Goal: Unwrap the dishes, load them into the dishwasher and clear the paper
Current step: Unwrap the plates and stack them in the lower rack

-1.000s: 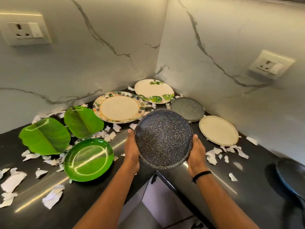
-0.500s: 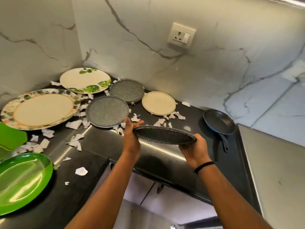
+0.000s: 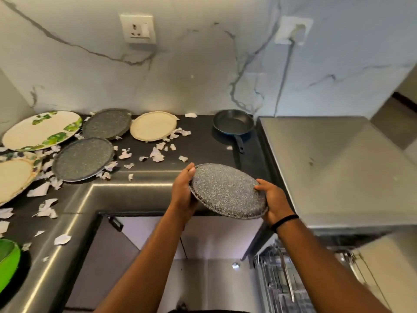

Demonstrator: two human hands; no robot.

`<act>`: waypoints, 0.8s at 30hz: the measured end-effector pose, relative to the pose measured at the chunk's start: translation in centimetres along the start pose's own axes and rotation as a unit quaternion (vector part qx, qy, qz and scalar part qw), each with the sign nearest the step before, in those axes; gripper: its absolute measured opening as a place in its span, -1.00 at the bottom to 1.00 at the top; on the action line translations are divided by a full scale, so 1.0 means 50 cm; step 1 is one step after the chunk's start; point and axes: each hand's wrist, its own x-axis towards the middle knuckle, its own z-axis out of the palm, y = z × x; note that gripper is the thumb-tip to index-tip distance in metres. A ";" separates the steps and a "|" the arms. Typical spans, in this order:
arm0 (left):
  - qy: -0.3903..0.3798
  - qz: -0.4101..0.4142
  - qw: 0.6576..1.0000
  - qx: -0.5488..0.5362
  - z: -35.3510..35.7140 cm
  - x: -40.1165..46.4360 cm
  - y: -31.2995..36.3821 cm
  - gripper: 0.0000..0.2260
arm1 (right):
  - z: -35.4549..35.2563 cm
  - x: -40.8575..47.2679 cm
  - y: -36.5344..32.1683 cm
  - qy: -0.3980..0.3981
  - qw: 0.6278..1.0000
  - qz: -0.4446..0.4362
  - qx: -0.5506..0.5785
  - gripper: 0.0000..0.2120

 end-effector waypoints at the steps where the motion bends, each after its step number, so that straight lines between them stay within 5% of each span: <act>1: -0.002 -0.010 1.000 0.026 0.025 -0.012 -0.028 -0.81 | -0.043 -0.006 0.001 0.026 1.000 -0.012 0.004 -0.82; 5: -0.026 -0.059 0.994 0.093 0.118 -0.056 -0.134 -0.60 | -0.209 -0.036 0.003 0.134 0.991 -0.022 0.014 -0.69; 10: -0.077 -0.119 0.972 0.190 0.234 -0.097 -0.266 -0.74 | -0.413 -0.101 0.027 0.206 0.978 0.014 0.037 -0.71; 24: -0.206 -0.336 0.818 0.420 0.427 -0.046 -0.633 -0.77 | -0.744 -0.211 0.154 0.430 0.880 0.100 0.177 -0.91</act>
